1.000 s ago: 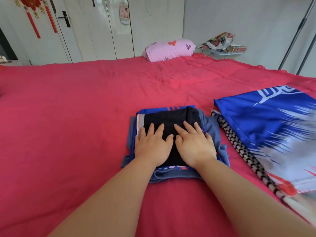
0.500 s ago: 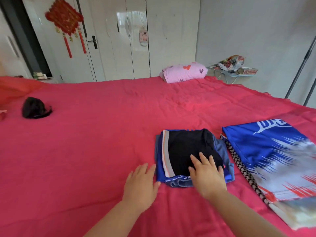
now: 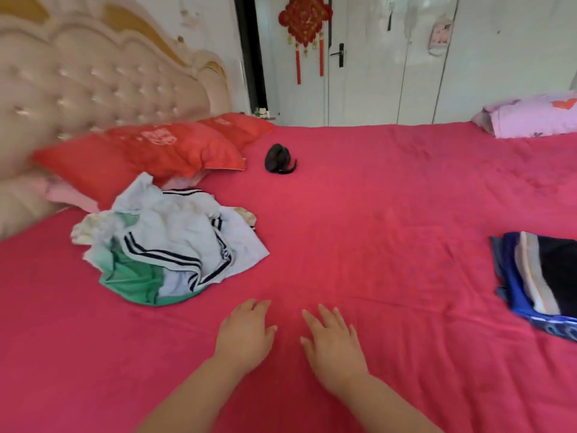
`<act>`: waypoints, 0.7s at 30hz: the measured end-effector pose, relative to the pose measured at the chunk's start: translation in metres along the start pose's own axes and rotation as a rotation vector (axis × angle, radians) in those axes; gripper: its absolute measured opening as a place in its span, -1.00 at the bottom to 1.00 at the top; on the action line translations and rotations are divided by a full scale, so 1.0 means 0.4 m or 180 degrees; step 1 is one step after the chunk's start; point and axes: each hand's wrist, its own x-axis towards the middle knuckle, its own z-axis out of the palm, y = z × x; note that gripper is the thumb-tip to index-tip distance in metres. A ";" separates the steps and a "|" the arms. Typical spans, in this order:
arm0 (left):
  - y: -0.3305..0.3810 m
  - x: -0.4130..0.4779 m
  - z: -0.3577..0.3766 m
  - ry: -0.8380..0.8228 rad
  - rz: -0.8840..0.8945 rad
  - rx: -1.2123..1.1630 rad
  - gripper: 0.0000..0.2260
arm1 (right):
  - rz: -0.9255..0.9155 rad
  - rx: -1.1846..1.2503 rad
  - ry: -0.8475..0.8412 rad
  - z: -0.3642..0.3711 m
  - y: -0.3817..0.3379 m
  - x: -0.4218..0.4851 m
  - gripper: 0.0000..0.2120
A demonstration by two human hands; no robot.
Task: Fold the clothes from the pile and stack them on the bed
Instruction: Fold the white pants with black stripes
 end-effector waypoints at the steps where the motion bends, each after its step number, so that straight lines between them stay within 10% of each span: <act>1: -0.055 -0.005 -0.008 0.0026 -0.0088 -0.0019 -0.52 | -0.0111 -0.0073 -0.0066 0.021 -0.042 0.027 -0.50; 15: -0.425 0.210 -0.003 0.0692 -0.0413 -0.0171 -0.44 | -0.0032 -0.0389 0.0202 0.260 -0.208 0.298 -0.40; 21: -0.356 0.270 0.041 0.0972 -0.0638 -0.0081 -0.74 | -0.0076 -0.0160 0.0253 0.256 -0.199 0.305 -0.55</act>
